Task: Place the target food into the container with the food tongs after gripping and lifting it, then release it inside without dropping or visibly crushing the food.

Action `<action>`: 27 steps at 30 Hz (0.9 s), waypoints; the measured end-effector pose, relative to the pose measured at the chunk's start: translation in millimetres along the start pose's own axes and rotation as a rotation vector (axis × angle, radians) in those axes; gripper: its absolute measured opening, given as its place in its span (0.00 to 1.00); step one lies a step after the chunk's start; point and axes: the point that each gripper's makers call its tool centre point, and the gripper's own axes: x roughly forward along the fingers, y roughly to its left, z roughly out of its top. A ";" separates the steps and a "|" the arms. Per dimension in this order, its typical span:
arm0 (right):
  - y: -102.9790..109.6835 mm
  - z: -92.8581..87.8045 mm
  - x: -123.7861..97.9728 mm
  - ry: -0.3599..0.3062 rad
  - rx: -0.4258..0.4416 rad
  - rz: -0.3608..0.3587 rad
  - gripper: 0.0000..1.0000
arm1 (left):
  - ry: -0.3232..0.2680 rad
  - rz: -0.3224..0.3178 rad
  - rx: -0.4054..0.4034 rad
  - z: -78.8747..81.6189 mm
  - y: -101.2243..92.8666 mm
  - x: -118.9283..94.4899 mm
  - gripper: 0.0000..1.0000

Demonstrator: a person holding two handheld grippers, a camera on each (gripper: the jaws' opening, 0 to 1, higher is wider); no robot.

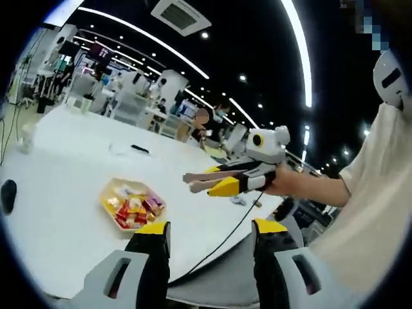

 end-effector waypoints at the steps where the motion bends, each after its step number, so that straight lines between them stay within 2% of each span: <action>1: 2.4 0.9 -0.9 -0.006 -0.001 0.010 0.25 | 0.003 -0.005 0.011 1.5 -0.5 -0.2 0.47; 5: 18.4 4.1 -5.2 -0.023 -0.004 0.071 0.25 | 0.017 -0.035 0.058 7.8 -5.8 0.4 0.44; 8: 29.6 11.5 -9.9 -0.061 0.014 0.142 0.25 | -0.006 -0.117 0.135 17.2 -22.8 2.5 0.41; 13: 45.5 20.6 -18.1 -0.089 0.001 0.219 0.26 | 0.036 -0.151 0.208 18.3 -31.9 8.6 0.31; 17: 54.1 22.9 -21.1 -0.089 -0.014 0.250 0.26 | 0.029 -0.193 0.218 25.1 -40.8 13.4 0.24; 25: 63.3 28.5 -25.7 -0.106 -0.020 0.292 0.26 | 0.049 -0.253 0.245 25.6 -52.6 24.1 0.23; 27: 68.7 31.4 -27.5 -0.122 -0.026 0.323 0.26 | 0.048 -0.263 0.242 26.6 -54.8 25.1 0.22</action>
